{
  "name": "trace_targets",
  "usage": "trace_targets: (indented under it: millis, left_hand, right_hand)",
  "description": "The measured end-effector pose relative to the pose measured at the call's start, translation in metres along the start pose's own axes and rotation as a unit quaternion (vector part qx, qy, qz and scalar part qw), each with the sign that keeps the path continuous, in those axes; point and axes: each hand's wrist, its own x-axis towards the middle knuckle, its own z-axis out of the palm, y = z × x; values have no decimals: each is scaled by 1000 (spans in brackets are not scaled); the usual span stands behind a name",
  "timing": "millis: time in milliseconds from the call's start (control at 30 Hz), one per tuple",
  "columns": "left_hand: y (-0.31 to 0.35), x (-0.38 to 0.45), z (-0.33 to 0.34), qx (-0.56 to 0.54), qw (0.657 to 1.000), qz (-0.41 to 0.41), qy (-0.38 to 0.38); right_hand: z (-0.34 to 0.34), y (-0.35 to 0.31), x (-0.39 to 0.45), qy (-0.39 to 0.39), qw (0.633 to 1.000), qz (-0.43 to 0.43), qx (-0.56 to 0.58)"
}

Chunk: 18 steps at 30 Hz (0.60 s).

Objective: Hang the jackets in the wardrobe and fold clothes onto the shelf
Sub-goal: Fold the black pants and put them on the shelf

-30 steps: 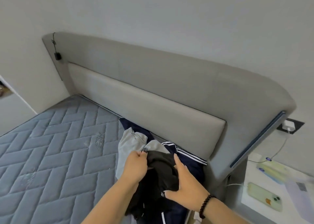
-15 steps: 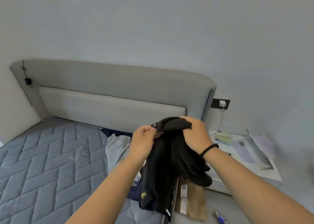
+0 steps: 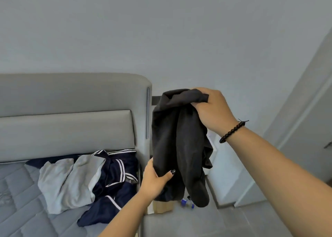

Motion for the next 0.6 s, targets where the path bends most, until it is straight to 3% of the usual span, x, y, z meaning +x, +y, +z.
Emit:
trace_targets:
  millis: [100,200,400,600]
  left_hand:
    - [16,11,39,24,997,-39,-58]
    - [45,12,78,44,994,-7,-99]
    - [121,-16,172,23,983,40,-176]
    - [200,-66,281,-46,956,60,-285]
  right_hand:
    - [-61,12,-17,38,998,18,-52]
    - [-134,30,-40,95,984,39,-144]
    - [-281,70,-108,235,910,126,-318]
    - [-371,119,-198,301,874,244,-292]
